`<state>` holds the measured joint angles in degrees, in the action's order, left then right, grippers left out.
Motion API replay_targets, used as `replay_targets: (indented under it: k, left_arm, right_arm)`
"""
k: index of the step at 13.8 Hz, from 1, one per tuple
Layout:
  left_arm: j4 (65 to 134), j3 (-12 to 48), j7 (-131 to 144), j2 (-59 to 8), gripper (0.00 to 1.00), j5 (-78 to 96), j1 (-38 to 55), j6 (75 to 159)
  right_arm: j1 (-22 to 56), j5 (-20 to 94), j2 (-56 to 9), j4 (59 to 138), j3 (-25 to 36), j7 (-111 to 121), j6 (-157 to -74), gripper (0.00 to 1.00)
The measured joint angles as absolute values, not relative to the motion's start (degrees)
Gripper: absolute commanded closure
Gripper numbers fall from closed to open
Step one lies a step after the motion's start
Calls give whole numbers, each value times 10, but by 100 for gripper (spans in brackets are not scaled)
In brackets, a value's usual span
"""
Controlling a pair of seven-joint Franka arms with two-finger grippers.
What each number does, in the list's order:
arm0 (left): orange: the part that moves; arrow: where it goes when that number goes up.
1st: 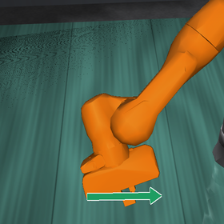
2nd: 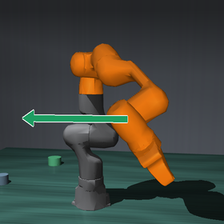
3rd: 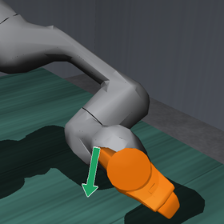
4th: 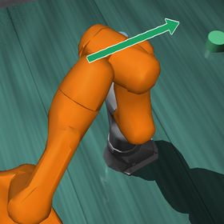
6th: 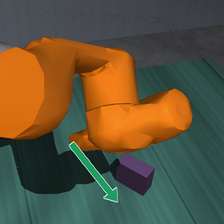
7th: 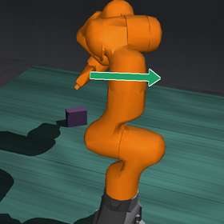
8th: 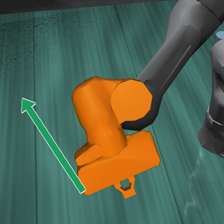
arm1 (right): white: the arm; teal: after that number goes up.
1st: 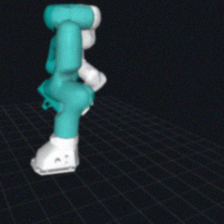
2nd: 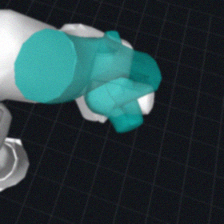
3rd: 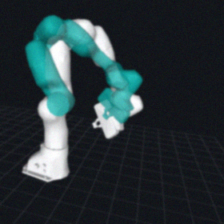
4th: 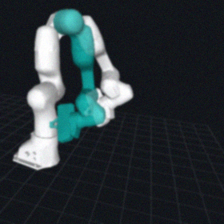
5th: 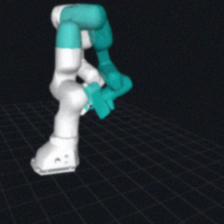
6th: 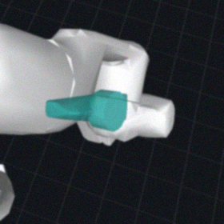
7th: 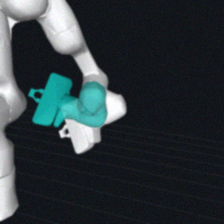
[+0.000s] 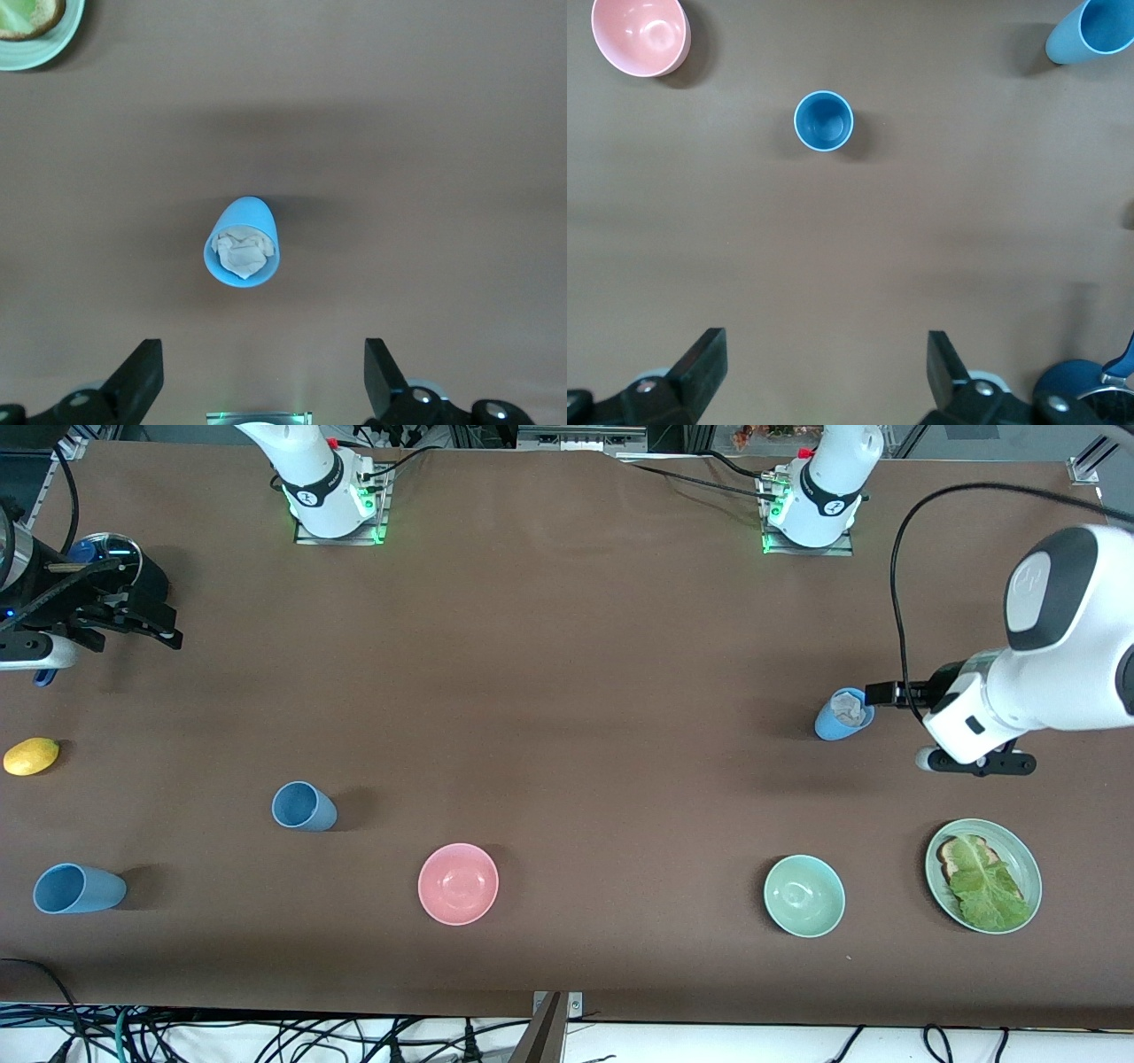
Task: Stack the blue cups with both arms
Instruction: 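Lower the left gripper around the light-blue cup holding tissue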
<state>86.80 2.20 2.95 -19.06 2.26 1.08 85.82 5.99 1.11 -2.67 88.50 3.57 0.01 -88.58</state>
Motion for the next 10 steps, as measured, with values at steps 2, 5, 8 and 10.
replay_targets:
  k: [2,5,8,10]
  left_arm:
    - [886,22,28,-201,0,16,1,888]
    - [960,20,4,-183,0,6,0,981]
    - [1073,4,-29,-132,0,5,1,1080]
    - [1143,-4,-52,-95,0,5,0,1135]
  right_arm:
    - [60,11,-27,885,36,0,-886,0]
    - [60,11,-27,885,37,0,-886,0]
    - [60,11,-27,885,38,0,-886,0]
    - [60,11,-27,885,38,0,-886,0]
